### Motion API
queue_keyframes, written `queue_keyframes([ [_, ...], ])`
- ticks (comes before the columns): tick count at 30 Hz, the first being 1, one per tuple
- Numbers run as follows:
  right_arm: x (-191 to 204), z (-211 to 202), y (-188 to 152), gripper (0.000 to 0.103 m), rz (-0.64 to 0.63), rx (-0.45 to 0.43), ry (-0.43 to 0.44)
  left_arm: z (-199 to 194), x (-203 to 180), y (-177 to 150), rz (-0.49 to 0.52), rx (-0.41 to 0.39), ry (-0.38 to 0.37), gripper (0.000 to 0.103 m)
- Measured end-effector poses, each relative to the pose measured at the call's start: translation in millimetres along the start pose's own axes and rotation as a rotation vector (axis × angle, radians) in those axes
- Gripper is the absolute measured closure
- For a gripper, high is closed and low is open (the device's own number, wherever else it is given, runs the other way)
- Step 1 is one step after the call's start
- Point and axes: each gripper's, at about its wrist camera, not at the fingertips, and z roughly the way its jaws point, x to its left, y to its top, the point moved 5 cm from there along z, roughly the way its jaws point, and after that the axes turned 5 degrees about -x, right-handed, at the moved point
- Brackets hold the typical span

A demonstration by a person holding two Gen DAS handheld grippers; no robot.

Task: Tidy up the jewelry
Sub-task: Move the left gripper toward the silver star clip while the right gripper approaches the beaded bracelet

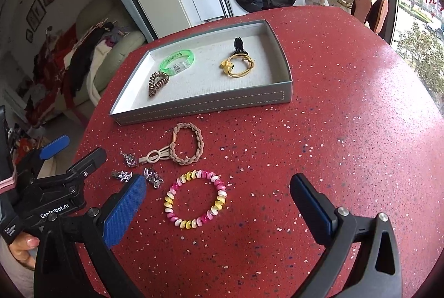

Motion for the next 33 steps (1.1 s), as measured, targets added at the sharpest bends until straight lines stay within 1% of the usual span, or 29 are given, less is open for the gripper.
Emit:
queue_keyframes([
  [4,2.6,1.4,-3.8,0.0,-0.025,0.01,-0.011,1.0,0.6,-8.0,0.024,0.007,-0.018,0.0],
  [10,0.2,8.3,-10.0,0.0,-0.052,0.04,-0.045,5.3,4.6,-24.5,0.1,0.014,-0.033,0.0],
  [12,-1.3,11.3,-12.8,0.0,-0.056,0.053,-0.057,6.9,2.4,-29.3,0.138,0.02,-0.057,0.0],
  [17,-2.9,17.3,-16.3,0.001,-0.079,0.071,-0.084,5.5,-11.8,-36.2,0.212,0.003,-0.115,0.0],
  [20,-2.7,21.4,-18.0,0.006,-0.09,0.083,-0.096,5.8,-21.6,-37.8,0.263,-0.004,-0.14,0.0],
  [21,-3.1,22.9,-18.5,0.01,-0.092,0.089,-0.099,6.1,-24.6,-38.0,0.277,-0.004,-0.149,0.0],
  [22,-3.5,24.8,-19.1,0.012,-0.094,0.095,-0.101,6.3,-27.2,-38.3,0.29,-0.006,-0.157,0.0],
  [23,-3.9,26.6,-19.7,0.017,-0.095,0.102,-0.102,7.7,-29.5,-38.5,0.305,-0.002,-0.162,0.0],
  [24,-4.0,28.8,-20.6,0.023,-0.097,0.109,-0.102,9.9,-32.0,-39.6,0.319,0.012,-0.169,0.001],
  [25,-3.6,30.5,-20.9,0.026,-0.101,0.116,-0.103,11.8,-33.5,-40.2,0.326,0.02,-0.174,0.002],
  [26,-3.1,32.2,-21.5,0.03,-0.106,0.121,-0.103,13.3,-34.3,-41.0,0.33,0.022,-0.182,0.004],
  [27,-2.7,33.5,-21.8,0.032,-0.112,0.124,-0.105,14.8,-35.7,-41.9,0.338,0.03,-0.191,0.012],
  [28,-1.5,34.3,-21.0,0.032,-0.124,0.119,-0.111,16.8,-36.9,-42.8,0.345,0.042,-0.197,0.016],
  [30,1.3,36.0,-20.9,0.035,-0.146,0.119,-0.117,18.6,-37.7,-44.3,0.353,0.051,-0.207,0.017],
  [33,5.4,38.9,-21.2,0.036,-0.19,0.118,-0.136,19.7,-39.4,-46.4,0.357,0.067,-0.233,0.027],
])
